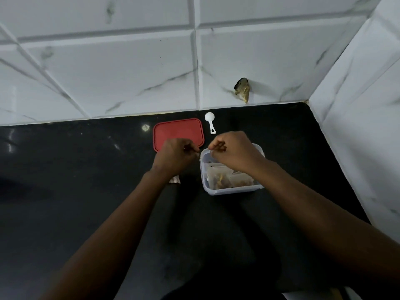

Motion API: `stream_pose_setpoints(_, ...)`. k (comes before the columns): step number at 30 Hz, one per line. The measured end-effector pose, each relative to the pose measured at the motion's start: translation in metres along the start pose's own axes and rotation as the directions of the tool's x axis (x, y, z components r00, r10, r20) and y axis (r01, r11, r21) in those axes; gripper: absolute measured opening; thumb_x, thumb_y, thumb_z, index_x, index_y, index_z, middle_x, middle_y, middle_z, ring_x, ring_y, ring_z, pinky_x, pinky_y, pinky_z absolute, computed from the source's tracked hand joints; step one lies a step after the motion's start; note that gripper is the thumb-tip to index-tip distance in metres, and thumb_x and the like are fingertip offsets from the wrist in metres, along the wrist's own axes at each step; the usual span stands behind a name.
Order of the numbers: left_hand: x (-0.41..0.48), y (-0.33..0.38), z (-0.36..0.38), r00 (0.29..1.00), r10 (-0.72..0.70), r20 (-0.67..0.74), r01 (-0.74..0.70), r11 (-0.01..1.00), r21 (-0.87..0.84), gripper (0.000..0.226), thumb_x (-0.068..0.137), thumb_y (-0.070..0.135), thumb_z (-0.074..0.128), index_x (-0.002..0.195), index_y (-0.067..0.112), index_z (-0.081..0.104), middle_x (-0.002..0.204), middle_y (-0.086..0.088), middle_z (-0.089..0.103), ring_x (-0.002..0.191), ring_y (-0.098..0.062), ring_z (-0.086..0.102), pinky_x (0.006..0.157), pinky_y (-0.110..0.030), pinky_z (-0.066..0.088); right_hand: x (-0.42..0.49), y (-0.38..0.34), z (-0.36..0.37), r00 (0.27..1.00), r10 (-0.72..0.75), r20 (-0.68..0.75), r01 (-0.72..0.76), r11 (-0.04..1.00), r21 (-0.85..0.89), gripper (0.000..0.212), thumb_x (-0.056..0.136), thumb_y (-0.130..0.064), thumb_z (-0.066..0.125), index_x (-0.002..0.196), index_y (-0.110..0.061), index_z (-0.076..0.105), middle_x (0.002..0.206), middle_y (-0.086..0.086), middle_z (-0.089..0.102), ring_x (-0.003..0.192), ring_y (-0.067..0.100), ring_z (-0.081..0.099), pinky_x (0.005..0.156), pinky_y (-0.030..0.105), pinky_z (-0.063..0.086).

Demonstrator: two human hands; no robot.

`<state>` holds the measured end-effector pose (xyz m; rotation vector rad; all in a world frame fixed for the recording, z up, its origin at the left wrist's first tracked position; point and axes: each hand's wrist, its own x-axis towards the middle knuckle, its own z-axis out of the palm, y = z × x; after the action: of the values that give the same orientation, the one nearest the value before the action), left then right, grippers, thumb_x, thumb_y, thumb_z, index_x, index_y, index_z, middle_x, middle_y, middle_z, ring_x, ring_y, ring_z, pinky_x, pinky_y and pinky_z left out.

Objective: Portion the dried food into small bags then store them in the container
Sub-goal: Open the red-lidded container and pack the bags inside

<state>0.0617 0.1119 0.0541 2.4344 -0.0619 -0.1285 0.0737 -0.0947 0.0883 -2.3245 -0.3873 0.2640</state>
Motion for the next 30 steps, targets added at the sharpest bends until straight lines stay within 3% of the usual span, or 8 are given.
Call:
stream_pose_setpoints(5, 0.003, -0.038, -0.013, 0.997, -0.082, 0.003, 0.082, 0.996, 0.046, 0.011, 0.088, 0.014, 0.074, 0.094, 0.02, 0.08, 0.09, 0.006, 0.076, 0.082, -0.007, 0.07, 0.082, -0.033, 0.06, 0.036, -0.024, 0.043, 0.996, -0.062, 0.065, 0.066, 0.996, -0.063, 0.021, 0.084, -0.006, 0.07, 0.102, -0.011, 0.079, 0.097, 0.003, 0.078, 0.088, 0.015, 0.072, 0.087, 0.029, 0.058)
stream_pose_setpoints(9, 0.007, -0.066, -0.016, 0.991, -0.133, 0.026, 0.13, 0.985, 0.111, 0.02, 0.09, 0.005, 0.067, 0.102, 0.016, 0.079, 0.105, -0.002, 0.077, 0.092, -0.016, 0.071, 0.089, -0.039, 0.06, 0.064, -0.035, 0.072, 0.979, -0.032, 0.202, 0.082, 0.966, -0.245, 0.022, 0.083, -0.007, 0.069, 0.103, -0.011, 0.077, 0.097, 0.007, 0.073, 0.088, 0.025, 0.069, 0.081, 0.041, 0.06)
stream_pose_setpoints(14, 0.013, -0.087, -0.015, 0.971, -0.16, 0.18, 0.1, 0.948, 0.303, 0.039, 0.094, 0.009, 0.062, 0.133, 0.014, 0.066, 0.135, -0.012, 0.061, 0.123, -0.03, 0.06, 0.105, -0.046, 0.049, 0.084, -0.04, 0.099, 0.934, 0.067, 0.351, 0.135, 0.843, -0.52, 0.021, 0.093, -0.02, 0.062, 0.111, -0.013, 0.07, 0.106, 0.006, 0.068, 0.09, 0.024, 0.063, 0.071, 0.034, 0.049)
stream_pose_setpoints(16, 0.015, -0.089, -0.014, 0.958, -0.168, 0.231, 0.068, 0.919, 0.388, 0.042, 0.098, 0.014, 0.058, 0.139, 0.018, 0.061, 0.141, -0.009, 0.058, 0.129, -0.03, 0.055, 0.107, -0.047, 0.046, 0.087, -0.04, 0.108, 0.917, 0.104, 0.384, 0.145, 0.811, -0.567, 0.02, 0.097, -0.028, 0.058, 0.107, -0.014, 0.07, 0.103, 0.004, 0.067, 0.084, 0.022, 0.058, 0.069, 0.032, 0.042)
stream_pose_setpoints(20, 0.018, -0.096, -0.014, 0.937, -0.182, 0.298, 0.013, 0.871, 0.491, 0.046, 0.099, 0.019, 0.056, 0.145, 0.024, 0.055, 0.147, -0.007, 0.051, 0.136, -0.03, 0.047, 0.112, -0.048, 0.035, 0.09, -0.039, 0.121, 0.913, 0.134, 0.385, 0.141, 0.782, -0.608, 0.025, 0.1, -0.035, 0.056, 0.103, -0.016, 0.071, 0.096, 0.002, 0.063, 0.086, 0.024, 0.06, 0.071, 0.033, 0.042)
stream_pose_setpoints(24, 0.02, -0.106, -0.017, 0.932, -0.182, 0.314, 0.056, 0.927, 0.371, 0.04, 0.096, 0.015, 0.063, 0.136, 0.014, 0.063, 0.14, -0.01, 0.06, 0.129, -0.029, 0.056, 0.107, -0.043, 0.045, 0.091, -0.039, 0.124, 0.928, 0.123, 0.351, 0.092, 0.838, -0.537, 0.017, 0.095, -0.025, 0.061, 0.095, -0.012, 0.072, 0.095, 0.003, 0.068, 0.082, 0.022, 0.062, 0.071, 0.035, 0.051)
stream_pose_setpoints(30, 0.011, -0.099, -0.039, 0.972, -0.138, 0.193, 0.125, 0.989, 0.075, 0.014, 0.092, 0.011, 0.072, 0.104, 0.014, 0.078, 0.096, -0.003, 0.076, 0.09, -0.014, 0.07, 0.085, -0.027, 0.055, 0.083, -0.043, 0.102, 0.947, 0.11, 0.303, 0.022, 0.916, -0.4, 0.017, 0.092, -0.018, 0.062, 0.1, -0.013, 0.075, 0.1, 0.007, 0.073, 0.091, 0.026, 0.068, 0.082, 0.041, 0.059)
